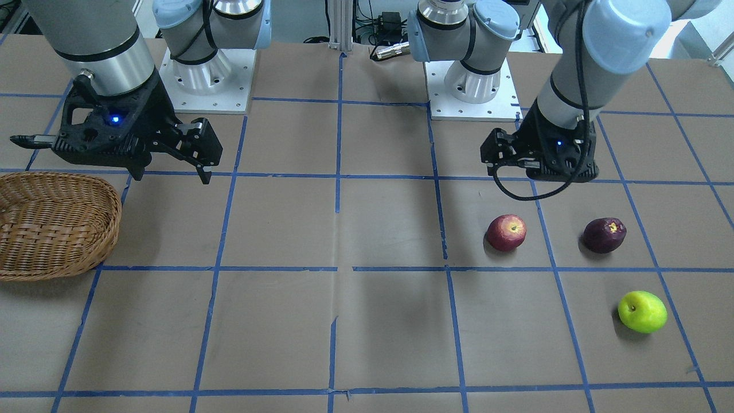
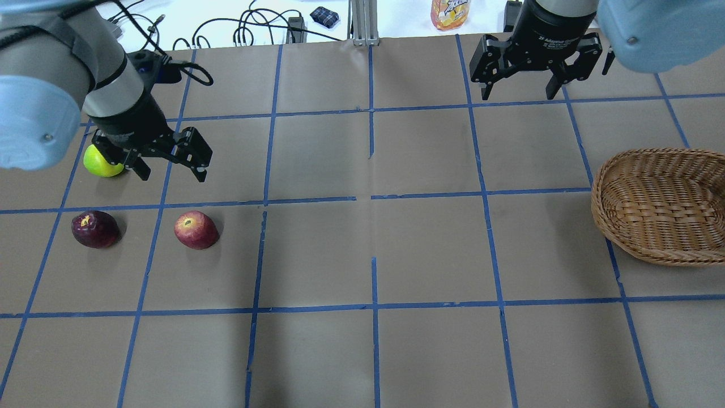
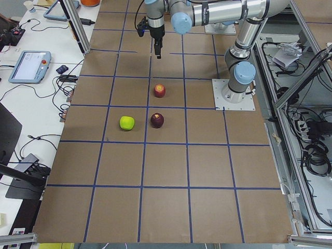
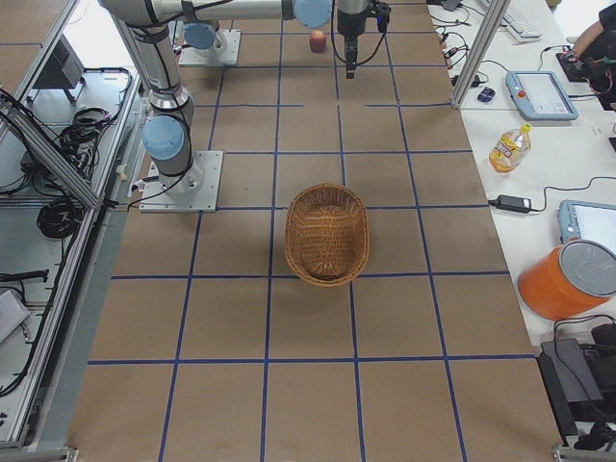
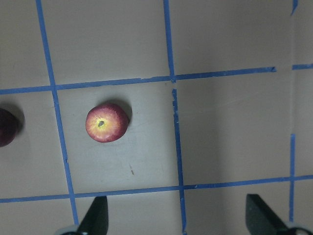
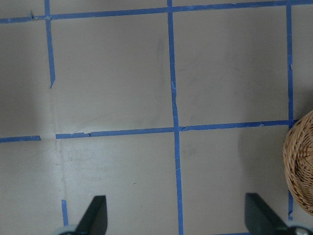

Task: Put all apples into basket
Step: 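Move the left gripper down over the red-yellow apple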

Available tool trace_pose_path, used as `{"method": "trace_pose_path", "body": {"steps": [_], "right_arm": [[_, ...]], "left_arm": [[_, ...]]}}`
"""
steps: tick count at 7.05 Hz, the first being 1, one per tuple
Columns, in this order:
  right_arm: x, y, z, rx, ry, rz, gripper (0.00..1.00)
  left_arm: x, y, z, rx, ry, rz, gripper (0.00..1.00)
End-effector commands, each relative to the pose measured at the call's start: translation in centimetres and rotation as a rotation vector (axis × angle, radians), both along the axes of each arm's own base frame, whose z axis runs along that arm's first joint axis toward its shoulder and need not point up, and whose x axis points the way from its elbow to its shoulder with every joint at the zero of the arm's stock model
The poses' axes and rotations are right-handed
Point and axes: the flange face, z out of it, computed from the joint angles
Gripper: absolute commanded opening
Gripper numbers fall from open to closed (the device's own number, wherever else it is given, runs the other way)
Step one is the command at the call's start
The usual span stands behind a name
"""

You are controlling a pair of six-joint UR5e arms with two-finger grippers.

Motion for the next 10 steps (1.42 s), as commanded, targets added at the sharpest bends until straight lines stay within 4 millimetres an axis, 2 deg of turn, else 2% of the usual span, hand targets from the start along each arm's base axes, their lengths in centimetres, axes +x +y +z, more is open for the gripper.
{"method": "trace_pose_path", "body": {"steps": [1, 2, 3, 6, 8, 9, 10], "right_arm": [[0.0, 0.0, 0.0, -0.001, -0.001, 0.0, 1.0], [0.0, 0.0, 0.0, -0.001, 0.0, 0.0, 1.0], [0.0, 0.0, 0.0, -0.001, -0.001, 0.0, 1.0], [0.0, 0.0, 0.0, -0.001, -0.003, 0.0, 1.0], [0.0, -0.1, -0.1, 0.001, -0.003, 0.0, 1.0], [0.0, -0.1, 0.0, -0.001, -0.004, 0.0, 1.0], [0.0, 0.0, -0.1, 0.001, -0.004, 0.0, 1.0]], "left_arm": [[9.1, 2.1, -8.1, 0.042, 0.063, -0.042, 1.0], [9.1, 2.3, -10.6, 0.008, 0.11, -0.024, 1.0], [9.1, 2.4, -12.2, -0.001, 0.114, -0.024, 1.0], [8.7, 0.7, -15.3, -0.027, 0.204, -0.017, 1.0], [9.1, -0.2, -18.2, -0.066, 0.19, -0.037, 1.0], [9.3, -0.9, -20.4, -0.084, 0.182, -0.039, 1.0], [9.3, -1.0, -21.1, -0.074, 0.185, -0.041, 1.0]]}}
